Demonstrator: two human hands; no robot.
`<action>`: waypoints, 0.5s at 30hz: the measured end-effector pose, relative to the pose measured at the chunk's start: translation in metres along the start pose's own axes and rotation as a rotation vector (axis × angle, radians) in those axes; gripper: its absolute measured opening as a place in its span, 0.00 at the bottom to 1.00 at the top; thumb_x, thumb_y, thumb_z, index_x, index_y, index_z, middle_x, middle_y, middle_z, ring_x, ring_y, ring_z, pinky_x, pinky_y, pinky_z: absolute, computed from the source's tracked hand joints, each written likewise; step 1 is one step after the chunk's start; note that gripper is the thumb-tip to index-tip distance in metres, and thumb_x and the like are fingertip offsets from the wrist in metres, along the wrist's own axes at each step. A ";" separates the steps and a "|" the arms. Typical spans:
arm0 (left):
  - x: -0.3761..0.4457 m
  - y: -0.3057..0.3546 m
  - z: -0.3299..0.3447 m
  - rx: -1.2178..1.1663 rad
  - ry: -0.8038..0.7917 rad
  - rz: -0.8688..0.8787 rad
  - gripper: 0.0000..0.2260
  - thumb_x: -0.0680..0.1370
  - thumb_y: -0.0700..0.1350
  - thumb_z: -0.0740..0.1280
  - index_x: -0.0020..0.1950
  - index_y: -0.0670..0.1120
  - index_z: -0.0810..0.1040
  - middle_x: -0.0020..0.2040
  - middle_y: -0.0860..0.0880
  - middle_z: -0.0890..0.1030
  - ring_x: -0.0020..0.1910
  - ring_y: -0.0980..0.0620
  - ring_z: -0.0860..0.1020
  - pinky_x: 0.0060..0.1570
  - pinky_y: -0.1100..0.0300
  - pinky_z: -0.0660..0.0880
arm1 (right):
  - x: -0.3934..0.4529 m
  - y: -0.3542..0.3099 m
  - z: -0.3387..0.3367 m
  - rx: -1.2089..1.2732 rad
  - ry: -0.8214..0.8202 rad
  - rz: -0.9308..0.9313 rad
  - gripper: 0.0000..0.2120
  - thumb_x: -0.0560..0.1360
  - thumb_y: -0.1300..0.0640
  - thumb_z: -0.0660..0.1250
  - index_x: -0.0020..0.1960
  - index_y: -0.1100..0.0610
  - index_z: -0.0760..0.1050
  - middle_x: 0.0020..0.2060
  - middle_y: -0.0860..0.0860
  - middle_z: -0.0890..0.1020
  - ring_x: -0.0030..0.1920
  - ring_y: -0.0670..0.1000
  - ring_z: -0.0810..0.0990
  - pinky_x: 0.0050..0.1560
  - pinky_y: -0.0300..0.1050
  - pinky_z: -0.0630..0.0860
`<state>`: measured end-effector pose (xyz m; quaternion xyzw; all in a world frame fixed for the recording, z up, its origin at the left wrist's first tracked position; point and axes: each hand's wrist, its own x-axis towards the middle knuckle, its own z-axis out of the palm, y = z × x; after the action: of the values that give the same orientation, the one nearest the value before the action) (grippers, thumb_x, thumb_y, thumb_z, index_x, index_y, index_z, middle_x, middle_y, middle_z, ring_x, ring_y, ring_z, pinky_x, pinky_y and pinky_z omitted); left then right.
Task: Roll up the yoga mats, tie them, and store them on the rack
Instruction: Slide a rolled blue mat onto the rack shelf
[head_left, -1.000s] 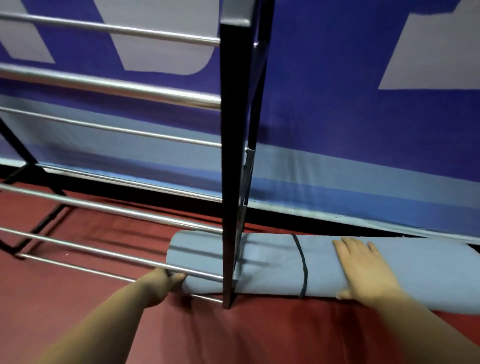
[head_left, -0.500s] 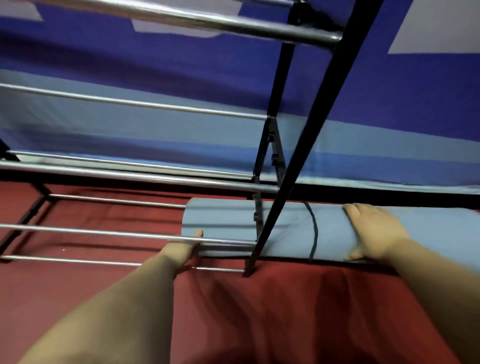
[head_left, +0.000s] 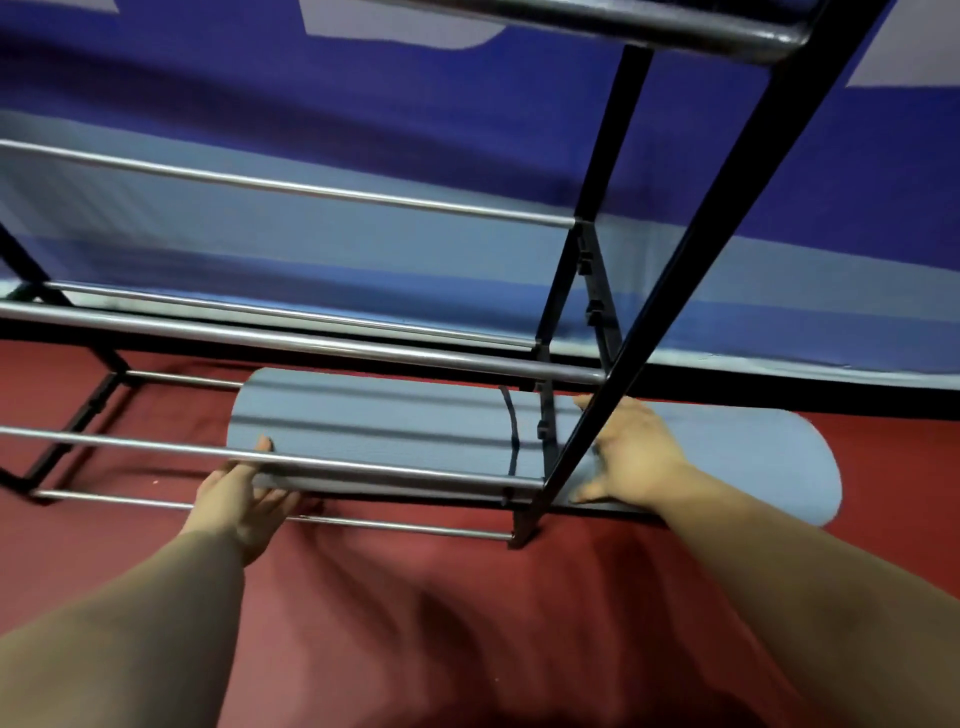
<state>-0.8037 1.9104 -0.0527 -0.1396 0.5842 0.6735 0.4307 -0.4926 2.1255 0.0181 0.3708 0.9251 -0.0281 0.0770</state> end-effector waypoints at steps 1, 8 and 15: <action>0.002 0.002 -0.005 0.006 0.019 -0.003 0.15 0.79 0.46 0.64 0.66 0.53 0.72 0.66 0.40 0.71 0.57 0.43 0.74 0.53 0.55 0.72 | 0.003 -0.005 0.002 0.030 0.016 -0.018 0.52 0.55 0.38 0.79 0.72 0.55 0.64 0.68 0.52 0.70 0.68 0.54 0.67 0.70 0.45 0.60; 0.008 -0.005 0.001 0.017 0.137 -0.047 0.25 0.75 0.48 0.70 0.70 0.49 0.67 0.63 0.46 0.74 0.53 0.46 0.75 0.51 0.53 0.74 | -0.008 -0.017 0.012 0.171 0.154 -0.060 0.40 0.57 0.43 0.79 0.65 0.55 0.72 0.62 0.53 0.75 0.62 0.56 0.73 0.68 0.51 0.66; -0.010 -0.022 0.051 -0.095 -0.022 -0.204 0.23 0.76 0.53 0.67 0.67 0.44 0.71 0.65 0.43 0.74 0.63 0.44 0.73 0.59 0.51 0.70 | -0.061 -0.016 -0.005 -0.053 0.345 -0.204 0.13 0.68 0.44 0.62 0.37 0.53 0.73 0.33 0.48 0.74 0.34 0.52 0.75 0.32 0.42 0.70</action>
<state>-0.7654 1.9510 -0.0458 -0.2110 0.5295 0.6548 0.4963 -0.4608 2.0734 0.0326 0.2723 0.9577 0.0525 -0.0764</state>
